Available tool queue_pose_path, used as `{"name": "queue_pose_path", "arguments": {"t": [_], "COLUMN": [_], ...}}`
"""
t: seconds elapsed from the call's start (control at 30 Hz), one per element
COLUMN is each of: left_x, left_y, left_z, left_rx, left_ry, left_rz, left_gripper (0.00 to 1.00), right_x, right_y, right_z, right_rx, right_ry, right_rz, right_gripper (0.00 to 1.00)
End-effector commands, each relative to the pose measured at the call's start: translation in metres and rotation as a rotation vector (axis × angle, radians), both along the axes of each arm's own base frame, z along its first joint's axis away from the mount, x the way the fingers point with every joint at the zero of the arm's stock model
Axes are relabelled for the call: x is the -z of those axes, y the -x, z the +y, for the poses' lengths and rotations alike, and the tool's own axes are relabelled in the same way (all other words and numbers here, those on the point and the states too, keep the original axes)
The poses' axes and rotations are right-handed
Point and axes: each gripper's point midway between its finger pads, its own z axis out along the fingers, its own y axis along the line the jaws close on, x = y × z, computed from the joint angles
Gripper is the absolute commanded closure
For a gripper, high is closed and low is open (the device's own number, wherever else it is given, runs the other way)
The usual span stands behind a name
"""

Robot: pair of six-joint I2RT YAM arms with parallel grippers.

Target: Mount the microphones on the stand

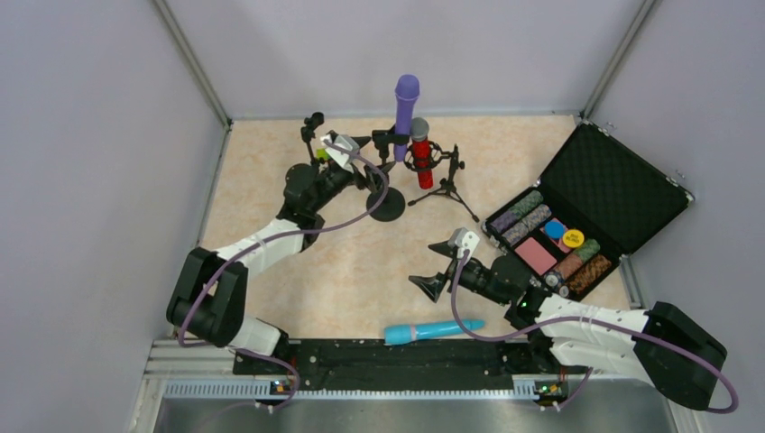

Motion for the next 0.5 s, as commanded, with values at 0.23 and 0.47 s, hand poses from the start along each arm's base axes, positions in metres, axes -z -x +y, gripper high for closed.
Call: {"name": "queue_pose_path", "arguments": {"t": [0.23,0.47], "left_x": [-0.069,-0.107], "left_y": [0.061,0.071], "left_z": [0.018,0.042], "left_rx": [0.049,-0.067], "left_ry": [0.034,0.067], "left_rz": [-0.264,-0.308], "left_gripper": [0.06,0.01], "right_x": [-0.02,-0.02], "right_y": [0.0,0.001], "right_z": [0.005,0.006], "right_rx": [-0.019,-0.022], "right_ry": [-0.052,-0.058], "right_rz": [-0.023,-0.018], "right_gripper": [0.07,0.07]}}
